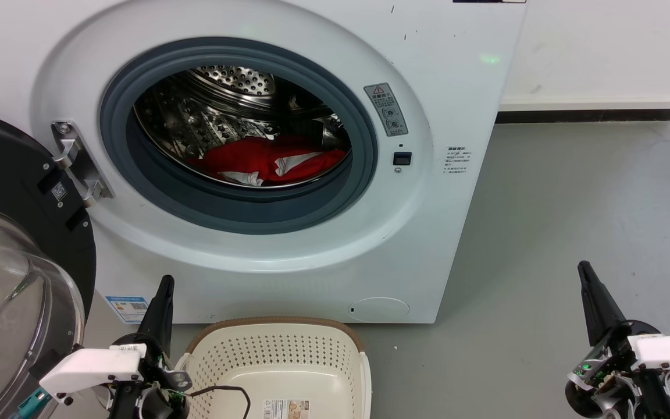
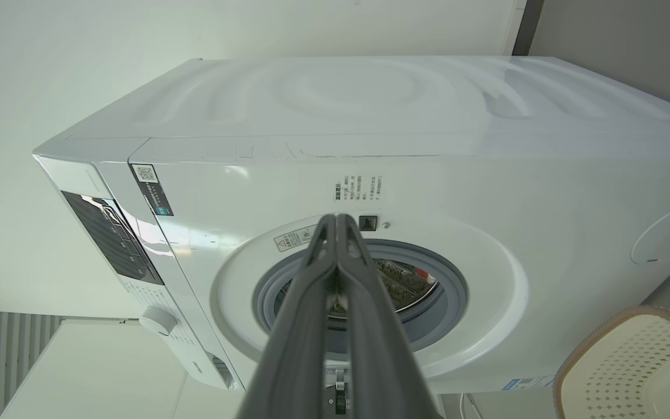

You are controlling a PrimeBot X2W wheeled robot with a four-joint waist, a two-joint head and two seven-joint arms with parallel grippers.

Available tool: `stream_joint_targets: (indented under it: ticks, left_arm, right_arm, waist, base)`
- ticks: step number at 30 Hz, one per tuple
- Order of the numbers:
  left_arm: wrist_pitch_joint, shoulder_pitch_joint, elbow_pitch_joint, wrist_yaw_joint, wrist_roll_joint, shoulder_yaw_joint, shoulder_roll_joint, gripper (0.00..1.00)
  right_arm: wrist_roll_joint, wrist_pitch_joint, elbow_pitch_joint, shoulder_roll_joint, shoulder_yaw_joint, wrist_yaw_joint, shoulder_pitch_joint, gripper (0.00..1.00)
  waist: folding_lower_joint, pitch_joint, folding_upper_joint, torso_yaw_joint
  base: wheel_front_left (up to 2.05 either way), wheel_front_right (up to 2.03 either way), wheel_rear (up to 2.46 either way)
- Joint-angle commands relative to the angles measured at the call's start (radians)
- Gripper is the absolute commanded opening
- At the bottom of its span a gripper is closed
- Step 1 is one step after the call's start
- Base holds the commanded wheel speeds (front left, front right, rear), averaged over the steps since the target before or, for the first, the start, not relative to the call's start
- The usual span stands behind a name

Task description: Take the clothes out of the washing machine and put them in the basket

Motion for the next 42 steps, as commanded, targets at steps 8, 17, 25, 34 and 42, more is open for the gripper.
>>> stream_joint_targets:
  ticks: [8, 17, 25, 34, 42]
  left_arm:
    - [0.003, -0.006, -0.001, -0.002, -0.002, 0.001, -0.001, 0.00]
    - [0.004, -0.006, -0.001, -0.002, -0.002, 0.001, -0.001, 0.00]
    - [0.000, 0.000, 0.000, 0.000, 0.000, -0.001, 0.000, 1.00]
    - [-0.039, 0.005, 0.001, 0.000, 0.020, -0.041, 0.000, 1.00]
    - [-0.073, -0.001, -0.017, 0.000, 0.099, -0.049, 0.001, 1.00]
  right_arm:
    - [-0.004, 0.000, 0.001, 0.003, 0.000, 0.000, -0.013, 0.00]
    - [-0.004, 0.000, 0.001, 0.003, 0.000, 0.000, -0.013, 0.00]
    - [0.000, 0.000, 0.000, 0.000, 0.000, 0.000, 0.000, 1.00]
    - [-0.021, -0.039, -0.010, 0.001, 0.029, 0.000, 0.021, 1.00]
    - [-0.120, -0.073, -0.037, 0.001, 0.029, 0.000, 0.031, 1.00]
  waist:
    - [0.0000, 0.000, 0.0000, 0.000]
    - [0.0000, 0.000, 0.0000, 0.000]
    - [0.0000, 0.000, 0.0000, 0.000]
    - [0.0000, -0.001, 0.0000, 0.000]
    - [0.0000, -0.001, 0.0000, 0.002]
  base:
    - [0.00, 0.00, 0.00]
    - [0.00, 0.00, 0.00]
    - [0.00, 0.00, 0.00]
    - [0.00, 0.00, 0.00]
    - [0.00, 0.00, 0.00]
